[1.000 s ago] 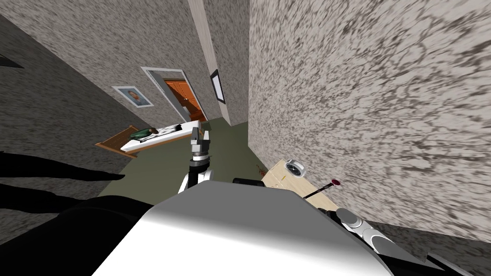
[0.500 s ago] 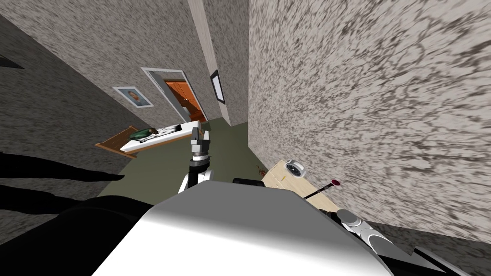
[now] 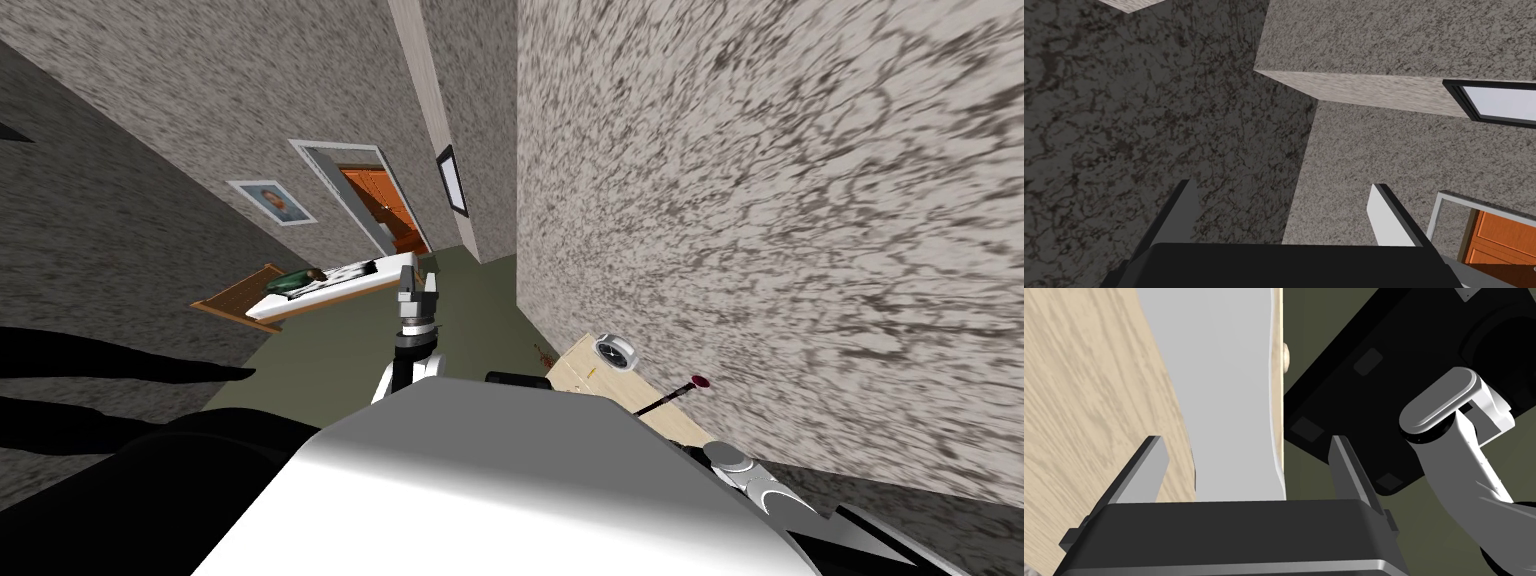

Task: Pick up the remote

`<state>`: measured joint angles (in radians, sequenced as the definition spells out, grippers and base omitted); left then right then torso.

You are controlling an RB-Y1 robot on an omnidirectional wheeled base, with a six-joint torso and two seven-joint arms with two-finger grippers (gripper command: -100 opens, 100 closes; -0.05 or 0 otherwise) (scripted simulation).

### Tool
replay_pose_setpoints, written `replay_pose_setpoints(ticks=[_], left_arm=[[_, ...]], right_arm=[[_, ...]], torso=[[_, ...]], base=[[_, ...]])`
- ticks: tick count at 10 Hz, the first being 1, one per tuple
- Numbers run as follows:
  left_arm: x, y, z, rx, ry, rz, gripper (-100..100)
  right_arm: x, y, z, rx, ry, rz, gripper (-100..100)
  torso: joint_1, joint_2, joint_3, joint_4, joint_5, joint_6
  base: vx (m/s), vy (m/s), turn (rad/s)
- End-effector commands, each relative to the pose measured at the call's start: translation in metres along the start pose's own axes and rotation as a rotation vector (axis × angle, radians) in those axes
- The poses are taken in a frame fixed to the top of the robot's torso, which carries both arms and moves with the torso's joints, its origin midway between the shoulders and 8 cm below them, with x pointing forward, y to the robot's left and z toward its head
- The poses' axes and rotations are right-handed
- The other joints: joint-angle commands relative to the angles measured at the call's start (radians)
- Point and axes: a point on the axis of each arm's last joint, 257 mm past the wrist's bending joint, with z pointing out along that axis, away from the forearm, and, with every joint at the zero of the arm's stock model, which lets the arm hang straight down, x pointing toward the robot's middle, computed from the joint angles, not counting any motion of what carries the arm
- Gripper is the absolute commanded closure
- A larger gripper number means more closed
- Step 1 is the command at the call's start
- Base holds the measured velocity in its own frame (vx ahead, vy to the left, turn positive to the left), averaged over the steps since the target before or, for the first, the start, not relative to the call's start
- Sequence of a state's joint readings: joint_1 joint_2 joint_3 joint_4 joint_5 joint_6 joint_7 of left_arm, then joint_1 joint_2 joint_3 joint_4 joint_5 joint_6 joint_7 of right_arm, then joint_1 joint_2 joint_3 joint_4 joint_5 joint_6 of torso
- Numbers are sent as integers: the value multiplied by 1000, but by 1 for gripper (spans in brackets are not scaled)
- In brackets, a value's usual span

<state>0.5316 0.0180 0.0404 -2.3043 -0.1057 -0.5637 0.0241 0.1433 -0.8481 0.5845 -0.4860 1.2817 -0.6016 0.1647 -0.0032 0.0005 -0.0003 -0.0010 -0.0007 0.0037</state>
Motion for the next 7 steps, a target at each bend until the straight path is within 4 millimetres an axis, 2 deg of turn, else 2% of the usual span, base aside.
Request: replay_pose_setpoints(ticks=[1, 7], left_arm=[[0, 0, 0, 0, 0, 0, 0], [0, 0, 0, 0, 0, 0, 0]], right_arm=[[0, 3, 4, 0, -4, 2, -100], [6, 17, 13, -4, -6, -3, -100]], torso=[[0, 0, 0, 0, 0, 0], [-1, 1, 0, -2, -3, 3]], base=[[8, 9, -26], [7, 8, -25]])
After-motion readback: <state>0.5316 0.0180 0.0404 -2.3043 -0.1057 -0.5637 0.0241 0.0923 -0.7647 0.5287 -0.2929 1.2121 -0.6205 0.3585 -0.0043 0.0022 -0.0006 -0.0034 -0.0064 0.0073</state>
